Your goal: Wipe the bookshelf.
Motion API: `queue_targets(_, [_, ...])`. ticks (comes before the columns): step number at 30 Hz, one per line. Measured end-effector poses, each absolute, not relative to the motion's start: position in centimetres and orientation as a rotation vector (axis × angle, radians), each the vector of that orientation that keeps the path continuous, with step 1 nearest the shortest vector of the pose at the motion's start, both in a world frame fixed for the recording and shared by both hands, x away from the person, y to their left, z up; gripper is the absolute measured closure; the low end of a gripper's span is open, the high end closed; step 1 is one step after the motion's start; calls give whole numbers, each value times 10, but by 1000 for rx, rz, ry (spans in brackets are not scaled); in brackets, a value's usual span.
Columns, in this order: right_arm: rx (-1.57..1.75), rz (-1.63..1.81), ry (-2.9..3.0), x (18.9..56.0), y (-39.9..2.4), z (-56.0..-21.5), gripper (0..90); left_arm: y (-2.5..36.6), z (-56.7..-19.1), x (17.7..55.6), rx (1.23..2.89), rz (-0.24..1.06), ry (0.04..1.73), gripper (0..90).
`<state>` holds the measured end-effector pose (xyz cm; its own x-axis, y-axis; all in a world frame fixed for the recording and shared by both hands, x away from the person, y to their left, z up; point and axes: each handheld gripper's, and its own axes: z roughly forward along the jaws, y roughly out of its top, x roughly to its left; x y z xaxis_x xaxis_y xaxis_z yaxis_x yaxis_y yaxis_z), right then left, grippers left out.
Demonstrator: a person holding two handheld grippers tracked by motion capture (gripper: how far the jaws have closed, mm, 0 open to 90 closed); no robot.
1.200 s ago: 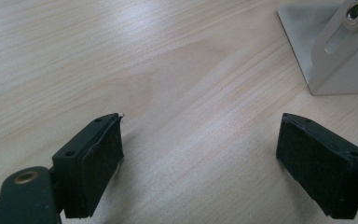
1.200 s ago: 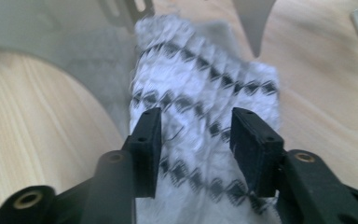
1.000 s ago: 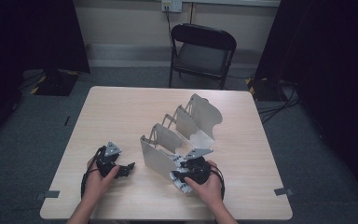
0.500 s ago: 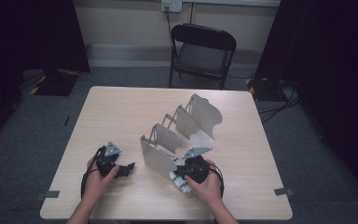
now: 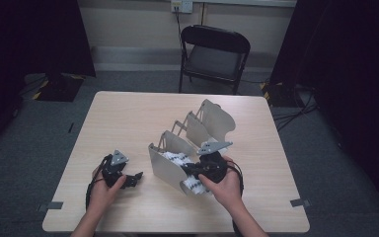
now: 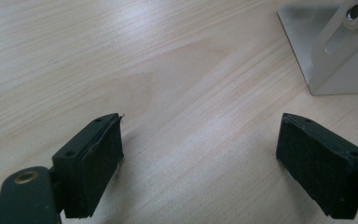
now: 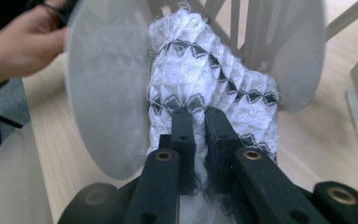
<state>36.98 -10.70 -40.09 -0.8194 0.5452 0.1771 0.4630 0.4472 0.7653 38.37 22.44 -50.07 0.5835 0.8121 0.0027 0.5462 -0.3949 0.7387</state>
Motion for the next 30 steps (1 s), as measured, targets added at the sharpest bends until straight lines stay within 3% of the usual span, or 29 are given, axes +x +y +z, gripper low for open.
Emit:
queue_targets(20, [771, 1469, 2515, 370, -98, -333, 833, 224, -501, 384, 2097, 477, 1078, 142])
queue_targets(30, [794, 1439, 2545, 376, -92, -351, 831, 224, -501, 384, 2101, 478, 1075, 142])
